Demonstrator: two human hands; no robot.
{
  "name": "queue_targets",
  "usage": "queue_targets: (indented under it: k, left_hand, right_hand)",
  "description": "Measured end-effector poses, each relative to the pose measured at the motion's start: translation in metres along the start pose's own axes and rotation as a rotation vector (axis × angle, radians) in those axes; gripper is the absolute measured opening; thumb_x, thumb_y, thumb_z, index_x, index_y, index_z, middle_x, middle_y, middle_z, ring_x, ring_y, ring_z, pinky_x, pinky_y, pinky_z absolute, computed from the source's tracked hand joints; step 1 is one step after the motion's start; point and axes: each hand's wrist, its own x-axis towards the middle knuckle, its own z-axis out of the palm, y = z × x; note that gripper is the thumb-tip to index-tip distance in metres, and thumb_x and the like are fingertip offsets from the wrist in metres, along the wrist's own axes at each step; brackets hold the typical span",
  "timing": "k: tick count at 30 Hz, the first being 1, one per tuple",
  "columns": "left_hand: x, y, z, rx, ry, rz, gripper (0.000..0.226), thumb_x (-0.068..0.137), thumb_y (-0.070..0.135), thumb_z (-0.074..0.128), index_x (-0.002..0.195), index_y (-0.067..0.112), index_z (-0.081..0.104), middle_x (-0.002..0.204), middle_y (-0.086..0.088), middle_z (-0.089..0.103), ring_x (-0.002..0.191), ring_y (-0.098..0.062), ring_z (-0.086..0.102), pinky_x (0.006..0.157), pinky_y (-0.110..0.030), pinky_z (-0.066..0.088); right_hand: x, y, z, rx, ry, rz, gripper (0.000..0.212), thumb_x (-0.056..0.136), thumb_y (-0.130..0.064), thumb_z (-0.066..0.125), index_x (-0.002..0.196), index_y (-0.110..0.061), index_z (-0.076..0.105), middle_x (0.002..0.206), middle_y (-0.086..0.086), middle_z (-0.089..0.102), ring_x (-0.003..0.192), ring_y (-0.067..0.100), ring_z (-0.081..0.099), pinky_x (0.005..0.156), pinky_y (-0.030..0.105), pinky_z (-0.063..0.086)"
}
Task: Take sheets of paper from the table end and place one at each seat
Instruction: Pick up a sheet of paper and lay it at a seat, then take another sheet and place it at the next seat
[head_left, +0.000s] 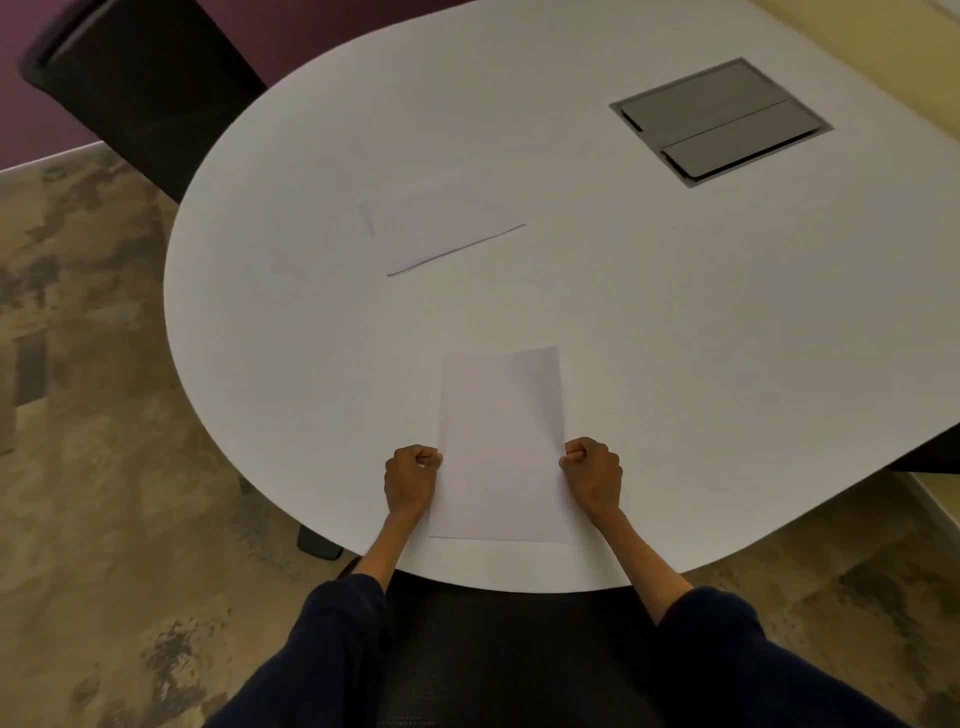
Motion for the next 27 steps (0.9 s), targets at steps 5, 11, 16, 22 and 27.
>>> queue_targets:
  k: [5,11,16,22,27]
  left_hand:
    - [0.001,0.0,-0.001,0.054,0.033,0.067,0.022,0.091,0.013,0.064,0.111,0.006,0.067,0.11,-0.009,0.067,0.101,-0.025,0.063,0.088,-0.035,0.05]
    - [-0.005,-0.002,-0.001,0.091,0.045,0.202,0.022,0.091,0.015,0.064,0.113,0.014,0.061,0.117,-0.003,0.057,0.087,-0.017,0.061,0.081,-0.029,0.049]
    - [-0.011,0.002,0.004,0.366,-0.063,0.481,0.041,0.09,0.032,0.065,0.127,0.019,0.056,0.139,-0.001,0.051,0.129,-0.019,0.048,0.106,-0.033,0.033]
    - [-0.012,-0.005,0.015,0.675,-0.295,0.477,0.08,0.091,0.051,0.055,0.155,0.021,0.018,0.164,-0.002,0.006,0.152,-0.016,0.004,0.123,-0.04,0.01]
    - [-0.013,-0.005,0.017,0.74,-0.326,0.474,0.078,0.096,0.05,0.048,0.156,0.018,0.01,0.165,-0.004,-0.001,0.152,-0.017,-0.002,0.124,-0.041,0.006]
  right_hand:
    - [0.0,-0.002,0.003,-0.029,0.013,-0.046,0.033,0.084,-0.007,0.067,0.116,-0.012,0.058,0.104,0.005,0.068,0.095,0.025,0.066,0.086,0.035,0.049]
    - [-0.008,0.0,0.009,-0.33,0.02,-0.267,0.048,0.091,-0.011,0.061,0.136,-0.012,0.045,0.132,0.007,0.051,0.114,0.026,0.056,0.091,0.036,0.042]
    - [-0.013,0.0,0.016,-0.432,-0.103,-0.428,0.067,0.091,-0.034,0.062,0.148,-0.011,0.035,0.151,0.007,0.037,0.139,0.024,0.036,0.111,0.038,0.035]
    - [-0.012,0.008,0.026,-0.531,-0.22,-0.448,0.082,0.093,-0.047,0.055,0.156,-0.013,0.015,0.164,0.006,0.012,0.152,0.022,0.01,0.124,0.039,0.012]
    - [-0.012,0.008,0.026,-0.534,-0.221,-0.446,0.082,0.094,-0.047,0.056,0.156,-0.013,0.014,0.165,0.005,0.011,0.152,0.022,0.01,0.124,0.039,0.011]
